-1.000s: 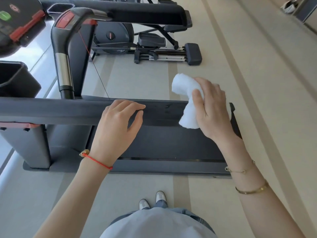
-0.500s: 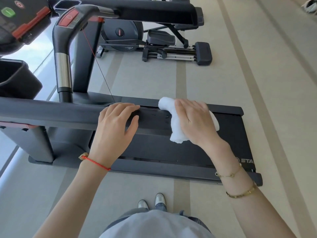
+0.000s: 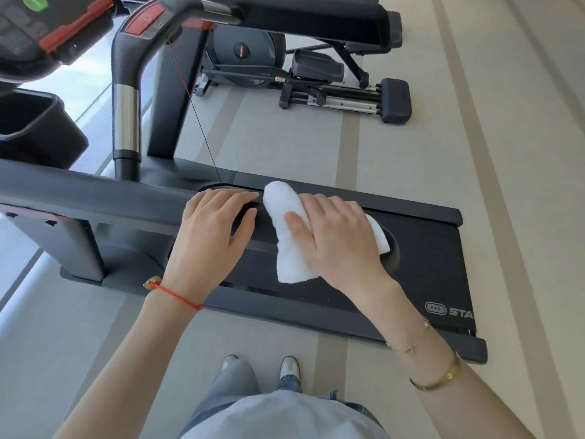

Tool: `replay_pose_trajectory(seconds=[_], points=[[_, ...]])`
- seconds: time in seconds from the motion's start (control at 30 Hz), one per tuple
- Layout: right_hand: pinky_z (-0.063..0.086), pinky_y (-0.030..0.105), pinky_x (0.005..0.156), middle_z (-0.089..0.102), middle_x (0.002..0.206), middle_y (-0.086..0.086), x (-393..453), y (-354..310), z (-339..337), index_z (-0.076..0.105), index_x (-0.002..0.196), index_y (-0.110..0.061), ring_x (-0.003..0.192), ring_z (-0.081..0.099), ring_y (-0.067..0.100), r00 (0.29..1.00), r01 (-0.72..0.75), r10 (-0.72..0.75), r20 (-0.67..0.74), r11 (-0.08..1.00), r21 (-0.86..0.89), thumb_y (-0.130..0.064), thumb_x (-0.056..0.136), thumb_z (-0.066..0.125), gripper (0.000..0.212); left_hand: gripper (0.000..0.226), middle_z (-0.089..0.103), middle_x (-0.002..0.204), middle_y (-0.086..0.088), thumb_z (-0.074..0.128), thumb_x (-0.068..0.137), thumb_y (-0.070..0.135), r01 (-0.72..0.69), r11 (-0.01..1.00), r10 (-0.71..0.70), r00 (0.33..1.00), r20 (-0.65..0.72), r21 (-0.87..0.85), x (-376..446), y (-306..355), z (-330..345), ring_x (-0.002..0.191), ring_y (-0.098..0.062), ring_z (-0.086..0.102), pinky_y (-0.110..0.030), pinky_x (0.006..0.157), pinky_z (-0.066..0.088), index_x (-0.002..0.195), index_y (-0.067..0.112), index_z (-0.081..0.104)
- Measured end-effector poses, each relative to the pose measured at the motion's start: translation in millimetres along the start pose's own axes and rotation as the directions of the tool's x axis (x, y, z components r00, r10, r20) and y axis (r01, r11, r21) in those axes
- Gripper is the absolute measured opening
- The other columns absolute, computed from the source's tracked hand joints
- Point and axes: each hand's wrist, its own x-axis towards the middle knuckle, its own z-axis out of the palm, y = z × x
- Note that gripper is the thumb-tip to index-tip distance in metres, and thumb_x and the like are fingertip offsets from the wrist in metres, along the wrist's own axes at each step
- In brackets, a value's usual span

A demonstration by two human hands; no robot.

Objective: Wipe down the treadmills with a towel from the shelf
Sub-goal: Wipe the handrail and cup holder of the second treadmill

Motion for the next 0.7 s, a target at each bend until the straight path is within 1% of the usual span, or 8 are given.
replay_pose_trajectory(seconds=[0.1,0.17,0.23,0.33,0.43,0.53,0.6,0.7], points=[[0.039,0.036,0.072,0.055,0.071,-0.004,-5.4,17.8,-0.5,0.05,0.082,-0.018,0.067,0.044,0.021,0.994,-0.089,0.091,-0.063,0.996,0.032,-0.047,0.099,0.019,0.046,0.027,0.067,0.121,0.001,0.053,0.1,0.019,-0.005,1.0,0.005,1.0,-0.012,-0.018,1.5,-7.8,-8.4,0.118,-0.024,0.058,-0.041,0.11,0.037,0.123,0.014,0.065],[0.04,0.038,0.069,0.05,0.064,-0.003,-2.2,12.7,0.2,0.044,0.074,-0.018,0.062,0.042,0.022,0.987,-0.14,0.14,-0.078,0.99,0.014,-0.045,0.099,0.02,0.044,0.027,0.066,0.122,0.0,0.053,0.1,0.02,0.003,1.0,-0.004,1.0,-0.028,-0.015,1.2,-18.6,-17.3,0.119,-0.024,0.057,-0.04,0.112,0.036,0.124,0.014,0.064],[0.039,0.039,0.069,0.054,0.066,-0.001,6.0,-5.9,3.1,0.048,0.075,-0.017,0.063,0.049,0.025,0.986,-0.151,0.15,-0.069,0.988,-0.016,-0.047,0.098,0.022,0.046,0.027,0.066,0.122,-0.001,0.054,0.1,0.019,0.018,1.0,-0.019,0.998,-0.058,-0.012,0.9,-34.0,-28.5,0.119,-0.024,0.057,-0.039,0.112,0.034,0.125,0.014,0.064],[0.038,0.037,0.07,0.063,0.075,0.0,25.2,-47.9,14.2,0.058,0.085,-0.016,0.069,0.055,0.024,0.995,-0.091,0.09,-0.048,0.996,-0.019,-0.054,0.096,0.022,0.053,0.027,0.067,0.122,-0.004,0.055,0.099,0.016,0.033,0.999,-0.032,0.996,-0.08,0.012,0.4,-64.1,-46.0,0.119,-0.026,0.058,-0.045,0.111,0.036,0.124,0.011,0.065],[0.038,0.037,0.069,0.063,0.077,-0.001,51.5,-94.5,26.7,0.058,0.088,-0.018,0.07,0.055,0.024,0.999,-0.048,0.048,0.0,0.999,-0.013,-0.065,0.091,0.02,0.06,0.028,0.068,0.121,-0.008,0.053,0.099,0.016,0.055,0.998,-0.053,0.996,-0.069,0.033,2.9,-102.3,-61.1,0.118,-0.03,0.059,-0.054,0.106,0.04,0.123,0.009,0.065],[0.039,0.036,0.069,0.06,0.073,-0.003,62.2,-116.0,34.5,0.057,0.086,-0.02,0.069,0.053,0.022,0.999,-0.031,0.031,-0.012,1.0,0.001,-0.077,0.084,0.02,0.068,0.028,0.068,0.12,-0.009,0.052,0.1,0.018,0.073,0.997,-0.07,0.996,-0.061,0.04,7.2,-137.9,-70.9,0.114,-0.031,0.06,-0.054,0.103,0.043,0.123,0.009,0.066],[0.038,0.034,0.07,0.058,0.072,-0.006,60.1,-113.6,36.3,0.057,0.085,-0.022,0.068,0.052,0.02,0.998,-0.04,0.04,-0.042,0.999,-0.001,-0.077,0.085,0.021,0.066,0.027,0.07,0.114,-0.01,0.053,0.1,0.017,0.068,0.997,-0.066,0.995,-0.073,0.031,10.6,-158.9,-75.4,0.106,-0.032,0.062,-0.054,0.098,0.046,0.12,0.008,0.068],[0.035,0.034,0.07,0.053,0.067,-0.008,57.4,-112.5,35.2,0.052,0.079,-0.023,0.066,0.05,0.02,0.989,-0.129,0.129,-0.07,0.992,0.013,-0.069,0.09,0.023,0.055,0.022,0.071,0.106,-0.008,0.055,0.098,0.014,0.035,0.999,-0.034,0.996,-0.077,0.019,16.3,-185.4,-78.7,0.097,-0.031,0.063,-0.054,0.093,0.048,0.113,0.007,0.07]])
